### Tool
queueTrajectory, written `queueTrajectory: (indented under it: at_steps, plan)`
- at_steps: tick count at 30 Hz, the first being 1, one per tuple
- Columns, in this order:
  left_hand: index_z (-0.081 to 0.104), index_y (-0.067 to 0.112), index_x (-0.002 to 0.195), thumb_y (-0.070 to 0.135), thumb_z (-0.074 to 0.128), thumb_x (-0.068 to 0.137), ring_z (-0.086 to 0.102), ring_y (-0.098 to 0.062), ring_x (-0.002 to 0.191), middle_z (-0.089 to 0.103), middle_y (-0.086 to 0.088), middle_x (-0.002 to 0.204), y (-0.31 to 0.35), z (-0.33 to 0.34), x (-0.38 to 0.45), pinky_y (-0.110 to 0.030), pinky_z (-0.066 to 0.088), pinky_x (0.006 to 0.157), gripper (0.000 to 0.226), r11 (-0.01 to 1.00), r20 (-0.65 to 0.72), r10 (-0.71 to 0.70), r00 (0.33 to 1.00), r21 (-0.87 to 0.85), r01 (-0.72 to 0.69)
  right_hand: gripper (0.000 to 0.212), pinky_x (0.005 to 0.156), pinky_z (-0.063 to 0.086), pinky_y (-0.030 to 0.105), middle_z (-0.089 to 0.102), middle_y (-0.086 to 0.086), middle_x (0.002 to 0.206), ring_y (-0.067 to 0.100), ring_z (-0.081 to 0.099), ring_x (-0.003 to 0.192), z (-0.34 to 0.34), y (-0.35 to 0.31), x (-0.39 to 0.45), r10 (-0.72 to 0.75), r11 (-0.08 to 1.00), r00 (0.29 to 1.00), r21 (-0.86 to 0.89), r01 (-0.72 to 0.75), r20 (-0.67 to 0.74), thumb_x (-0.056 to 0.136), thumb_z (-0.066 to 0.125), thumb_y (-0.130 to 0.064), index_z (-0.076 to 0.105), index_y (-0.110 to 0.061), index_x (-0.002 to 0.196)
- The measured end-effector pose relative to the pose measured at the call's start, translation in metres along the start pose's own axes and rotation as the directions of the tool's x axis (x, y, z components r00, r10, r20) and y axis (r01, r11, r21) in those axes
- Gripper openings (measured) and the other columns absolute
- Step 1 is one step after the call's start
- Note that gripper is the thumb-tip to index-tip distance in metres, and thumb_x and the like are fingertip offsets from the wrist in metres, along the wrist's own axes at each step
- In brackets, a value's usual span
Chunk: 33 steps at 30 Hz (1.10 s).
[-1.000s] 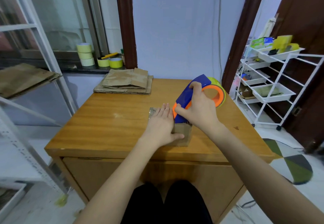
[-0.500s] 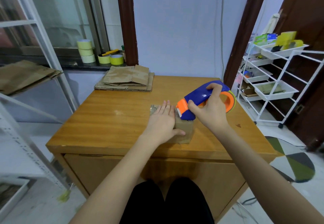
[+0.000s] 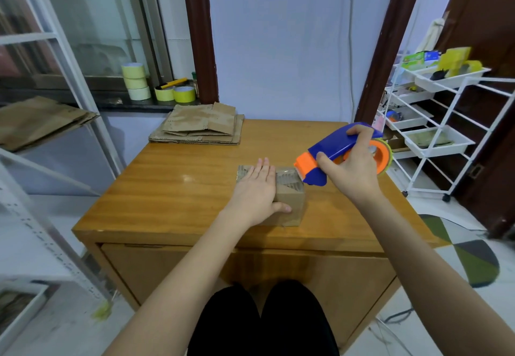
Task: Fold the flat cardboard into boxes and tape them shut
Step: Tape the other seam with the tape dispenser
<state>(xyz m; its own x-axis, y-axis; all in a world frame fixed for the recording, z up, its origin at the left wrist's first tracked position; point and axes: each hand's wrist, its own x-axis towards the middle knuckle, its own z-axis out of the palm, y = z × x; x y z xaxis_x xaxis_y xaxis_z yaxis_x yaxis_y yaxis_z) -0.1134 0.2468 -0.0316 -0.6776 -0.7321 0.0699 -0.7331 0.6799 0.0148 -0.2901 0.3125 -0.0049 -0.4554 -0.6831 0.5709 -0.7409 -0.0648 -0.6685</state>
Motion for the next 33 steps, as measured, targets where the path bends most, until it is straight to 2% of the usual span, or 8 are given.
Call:
queueTrajectory:
  at_steps: [5,10,15,19,24,27,29,33]
  plan:
    - [0.000,0.003,0.151,0.066,0.046,0.087,-0.004,-0.025,0.148,-0.007,-0.016,0.159,0.001,0.001,0.000,-0.034,0.002,0.118,0.101,1.000,-0.037,0.004,0.999,0.001,-0.004,0.060,0.056,0.037,0.031,0.051,-0.005,0.071,0.021,0.054,0.066,0.007,-0.008,-0.001,-0.101,0.966,0.993,-0.233,0.114,0.066,0.076,0.070,-0.032,0.036,-0.010,0.121]
    - [-0.003,0.007,0.152,0.063,0.048,0.088,-0.005,-0.024,0.148,-0.007,-0.014,0.159,0.000,0.002,-0.003,-0.033,0.000,0.119,0.099,0.999,-0.096,0.028,0.995,-0.036,-0.032,0.061,0.052,0.029,0.030,0.051,0.006,0.081,0.023,0.045,0.068,0.009,-0.029,0.005,-0.218,0.869,0.958,-0.409,0.277,0.187,0.077,0.067,-0.034,0.038,-0.010,0.125]
    - [0.011,0.005,0.152,0.057,0.044,0.093,0.008,-0.022,0.148,0.011,-0.011,0.159,0.009,0.006,-0.006,-0.031,0.003,0.118,0.085,0.986,-0.195,0.161,0.967,0.064,-0.152,0.064,0.053,0.032,0.030,0.054,0.008,0.084,0.023,0.046,0.070,0.011,-0.035,0.009,-0.227,0.843,0.948,-0.442,0.307,0.224,0.075,0.067,-0.036,0.038,-0.011,0.127]
    - [0.018,0.004,0.151,0.056,0.043,0.094,0.019,-0.021,0.146,0.021,-0.012,0.157,0.016,0.012,-0.004,-0.030,0.009,0.117,0.081,0.986,-0.269,0.163,0.949,0.065,-0.151,0.065,0.051,0.029,0.029,0.051,0.006,0.083,0.022,0.045,0.068,0.009,-0.032,0.007,-0.229,0.856,0.953,-0.424,0.295,0.200,0.076,0.068,-0.036,0.037,-0.010,0.127]
    - [0.016,0.005,0.151,0.057,0.038,0.095,0.017,-0.020,0.146,0.018,-0.012,0.158,0.016,0.014,-0.003,-0.030,0.010,0.118,0.080,0.987,-0.263,0.156,0.952,0.070,-0.143,0.060,0.047,0.030,0.024,0.051,0.001,0.080,0.018,0.048,0.067,0.010,-0.021,0.003,-0.238,0.910,0.961,-0.315,0.271,0.142,0.076,0.070,-0.033,0.038,-0.011,0.122]
    - [0.014,0.005,0.151,0.057,0.035,0.096,0.012,-0.020,0.147,0.014,-0.012,0.159,0.017,0.013,-0.003,-0.029,0.006,0.118,0.079,0.989,-0.266,0.146,0.953,0.073,-0.132,0.057,0.056,0.039,0.030,0.053,-0.004,0.078,0.018,0.054,0.067,0.007,-0.003,-0.002,-0.082,0.991,0.996,-0.100,0.086,0.046,0.077,0.071,-0.028,0.034,-0.014,0.117]
    - [0.014,0.006,0.152,0.056,0.034,0.097,0.009,-0.020,0.147,0.011,-0.012,0.159,0.018,0.013,-0.002,-0.030,0.005,0.118,0.077,0.990,-0.254,0.132,0.958,0.072,-0.117,0.054,0.064,0.042,0.033,0.051,-0.008,0.080,0.013,0.055,0.069,0.006,0.008,-0.009,0.055,0.993,0.998,0.108,-0.055,0.001,0.079,0.072,-0.021,0.030,-0.018,0.113]
    - [0.014,0.006,0.152,0.056,0.032,0.097,0.007,-0.019,0.148,0.009,-0.011,0.160,0.018,0.014,-0.001,-0.029,0.003,0.118,0.076,0.992,-0.247,0.120,0.961,0.072,-0.105,0.051,0.069,0.045,0.031,0.048,-0.010,0.082,0.009,0.053,0.070,0.008,0.016,-0.015,0.143,0.953,0.989,0.277,-0.127,-0.037,0.081,0.070,-0.012,0.029,-0.018,0.110]
